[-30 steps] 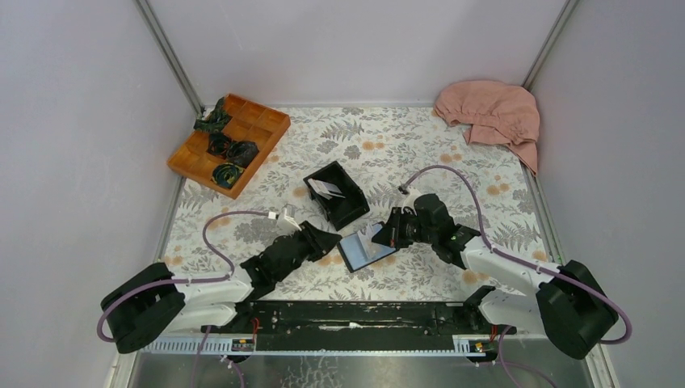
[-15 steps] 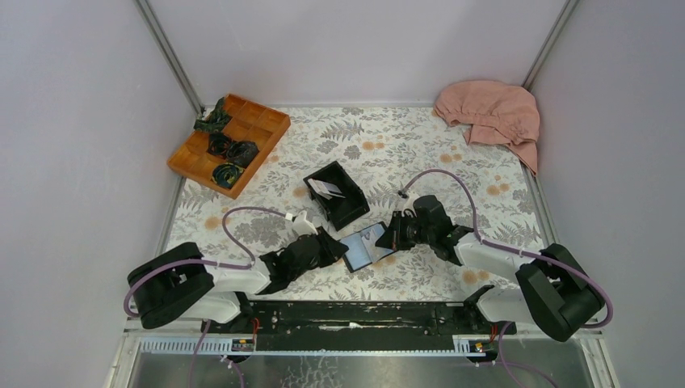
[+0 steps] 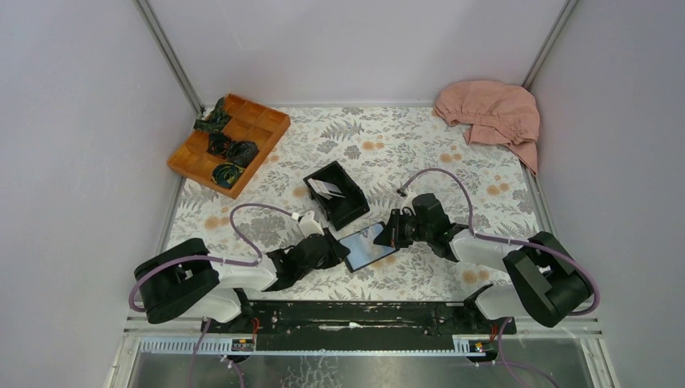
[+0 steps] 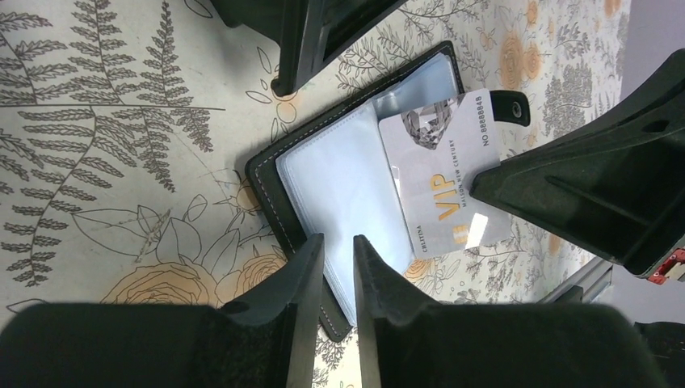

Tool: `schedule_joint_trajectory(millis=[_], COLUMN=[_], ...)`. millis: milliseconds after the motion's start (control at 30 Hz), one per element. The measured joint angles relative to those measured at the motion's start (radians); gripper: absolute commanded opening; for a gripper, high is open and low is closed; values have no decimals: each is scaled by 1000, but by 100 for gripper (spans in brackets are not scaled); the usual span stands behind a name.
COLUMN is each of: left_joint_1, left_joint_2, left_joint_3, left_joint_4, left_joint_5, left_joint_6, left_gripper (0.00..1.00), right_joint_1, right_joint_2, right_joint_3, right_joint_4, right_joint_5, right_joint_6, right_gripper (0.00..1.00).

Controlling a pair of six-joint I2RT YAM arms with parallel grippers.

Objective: Put the credit cards into the card holder
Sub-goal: Insert the credit card into the card holder.

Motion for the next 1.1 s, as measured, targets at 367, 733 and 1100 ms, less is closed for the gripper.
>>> schedule_joint_trajectory(millis=[367,733,1100], left_joint_1=[-3,-10,-24], left_joint_2=[0,0,13], left_joint_3=[27,45,72], left_joint_4=[-77,-133,-171], left_joint_5=[-21,-27,-51], left_joint_6=[0,0,-1], left_gripper=[23,19,18], right_joint_1=[-1,-3,-9], right_joint_2=[60,71,99], right_joint_3=[-1,-10,-37], right_joint_4=[68,89,154], right_joint_5=[-17,-16,-14], right_joint_6=[1,1,32], right_gripper=[0,0,0])
